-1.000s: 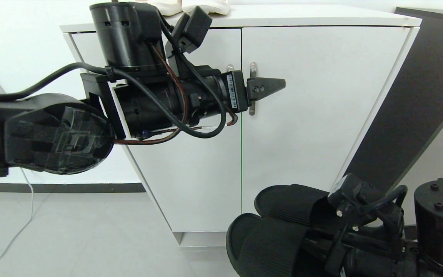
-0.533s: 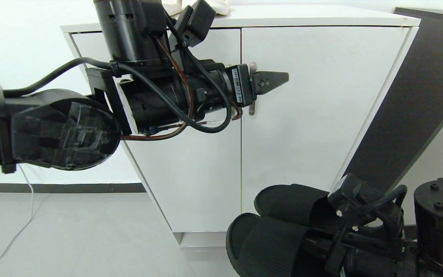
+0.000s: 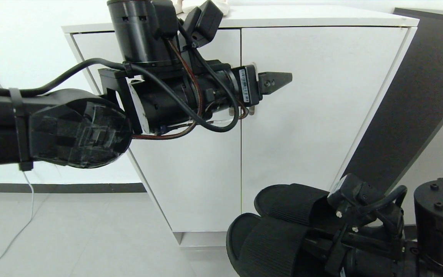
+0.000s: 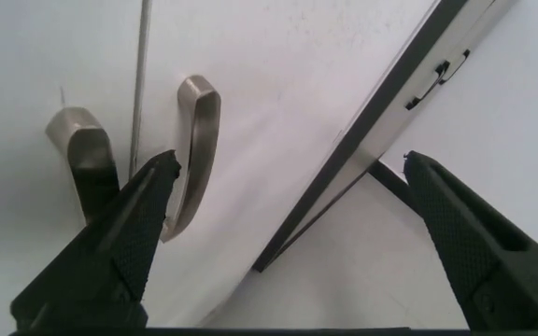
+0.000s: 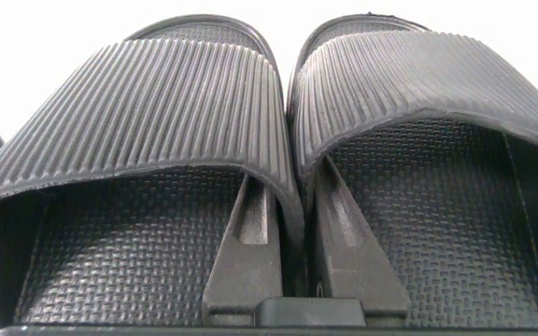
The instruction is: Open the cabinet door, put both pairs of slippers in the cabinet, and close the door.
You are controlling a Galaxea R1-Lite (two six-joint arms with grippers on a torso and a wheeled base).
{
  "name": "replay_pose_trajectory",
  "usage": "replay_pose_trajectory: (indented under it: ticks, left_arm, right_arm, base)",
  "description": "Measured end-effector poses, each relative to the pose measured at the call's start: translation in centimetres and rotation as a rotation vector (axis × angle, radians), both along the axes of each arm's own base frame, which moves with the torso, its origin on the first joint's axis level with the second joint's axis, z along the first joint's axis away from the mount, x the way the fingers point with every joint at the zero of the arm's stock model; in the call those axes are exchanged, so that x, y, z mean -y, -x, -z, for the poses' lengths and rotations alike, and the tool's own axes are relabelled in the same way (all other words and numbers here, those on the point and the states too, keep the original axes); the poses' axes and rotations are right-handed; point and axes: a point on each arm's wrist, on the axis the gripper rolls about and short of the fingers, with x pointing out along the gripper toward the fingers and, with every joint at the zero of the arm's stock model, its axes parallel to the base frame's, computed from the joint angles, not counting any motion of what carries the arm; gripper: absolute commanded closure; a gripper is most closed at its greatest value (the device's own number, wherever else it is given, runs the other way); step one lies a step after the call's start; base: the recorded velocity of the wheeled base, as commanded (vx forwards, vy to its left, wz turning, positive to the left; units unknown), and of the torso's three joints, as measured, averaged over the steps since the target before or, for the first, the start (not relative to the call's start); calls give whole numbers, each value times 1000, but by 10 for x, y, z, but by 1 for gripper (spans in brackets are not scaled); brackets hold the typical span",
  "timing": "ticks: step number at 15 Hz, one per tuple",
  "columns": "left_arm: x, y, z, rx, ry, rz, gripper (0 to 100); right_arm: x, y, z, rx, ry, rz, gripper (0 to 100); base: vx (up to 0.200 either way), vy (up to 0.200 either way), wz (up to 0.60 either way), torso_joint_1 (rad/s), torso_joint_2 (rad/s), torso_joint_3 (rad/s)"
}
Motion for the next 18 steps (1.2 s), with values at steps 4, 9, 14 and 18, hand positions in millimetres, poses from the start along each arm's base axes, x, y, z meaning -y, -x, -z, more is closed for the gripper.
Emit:
replay_pose_trajectory:
  ticks: [4, 9, 14, 18]
  left_arm:
    - [8, -5, 1, 3, 2, 9, 0]
    - [12, -8, 5, -7, -1, 10, 100]
    - [10, -5, 5, -12, -3, 11, 100]
    - [6, 14, 7, -24, -10, 46, 100]
  right_arm:
    - [0, 0, 1, -1, 3, -1, 100]
    - [1, 0, 1, -3, 5, -1, 100]
    - [2, 2, 4, -14, 12, -18, 100]
    - [5, 8, 6, -50, -15, -135, 100]
  base:
    - [0, 0, 0, 0, 0, 0]
    - [0, 0, 0, 0, 0, 0]
    - [0, 0, 0, 0, 0, 0]
    - [0, 0, 0, 0, 0, 0]
